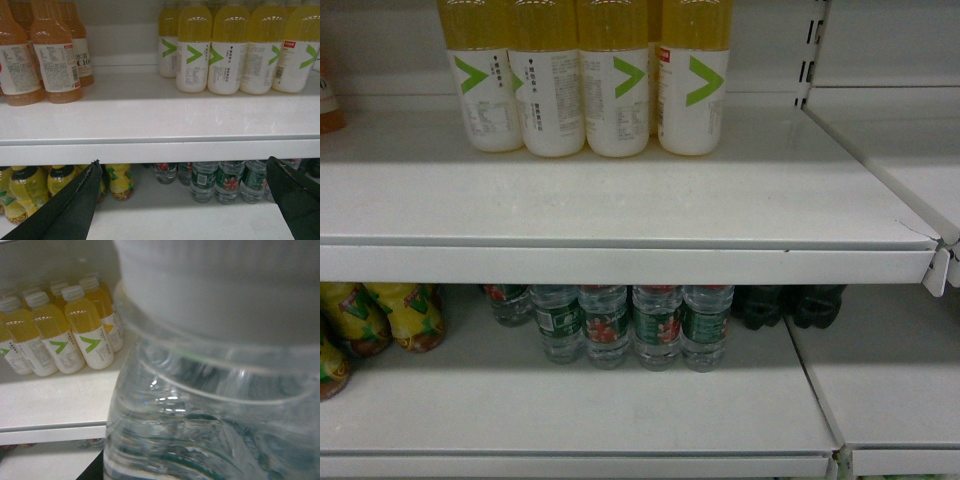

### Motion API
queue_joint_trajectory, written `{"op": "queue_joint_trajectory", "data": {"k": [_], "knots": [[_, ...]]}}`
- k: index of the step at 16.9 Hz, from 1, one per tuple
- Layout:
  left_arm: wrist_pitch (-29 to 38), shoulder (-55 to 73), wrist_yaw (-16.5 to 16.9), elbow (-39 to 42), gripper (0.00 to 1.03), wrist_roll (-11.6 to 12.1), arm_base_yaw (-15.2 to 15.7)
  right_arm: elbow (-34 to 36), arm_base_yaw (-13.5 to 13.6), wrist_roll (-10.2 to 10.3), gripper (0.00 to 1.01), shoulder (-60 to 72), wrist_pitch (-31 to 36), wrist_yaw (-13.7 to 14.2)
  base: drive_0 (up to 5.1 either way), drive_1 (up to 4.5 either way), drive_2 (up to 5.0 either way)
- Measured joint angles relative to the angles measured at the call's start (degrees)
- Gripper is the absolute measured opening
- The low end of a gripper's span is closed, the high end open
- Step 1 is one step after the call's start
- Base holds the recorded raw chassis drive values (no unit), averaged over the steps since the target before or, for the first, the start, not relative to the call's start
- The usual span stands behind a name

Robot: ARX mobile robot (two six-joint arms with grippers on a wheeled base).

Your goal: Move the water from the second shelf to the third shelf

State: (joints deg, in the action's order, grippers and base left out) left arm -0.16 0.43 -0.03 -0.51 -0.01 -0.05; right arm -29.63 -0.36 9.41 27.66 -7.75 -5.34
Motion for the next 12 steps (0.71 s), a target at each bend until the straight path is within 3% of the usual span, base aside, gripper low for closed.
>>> {"op": "queue_joint_trajectory", "data": {"k": [3,12], "knots": [[0.0,0.0,0.0,0.0,0.98,0.0,0.0,0.0,0.0,0.0,0.43,0.0,0.0,0.0,0.0,0.0,0.0],[0.0,0.0,0.0,0.0,0.98,0.0,0.0,0.0,0.0,0.0,0.43,0.0,0.0,0.4,-4.6,2.41,2.4]]}}
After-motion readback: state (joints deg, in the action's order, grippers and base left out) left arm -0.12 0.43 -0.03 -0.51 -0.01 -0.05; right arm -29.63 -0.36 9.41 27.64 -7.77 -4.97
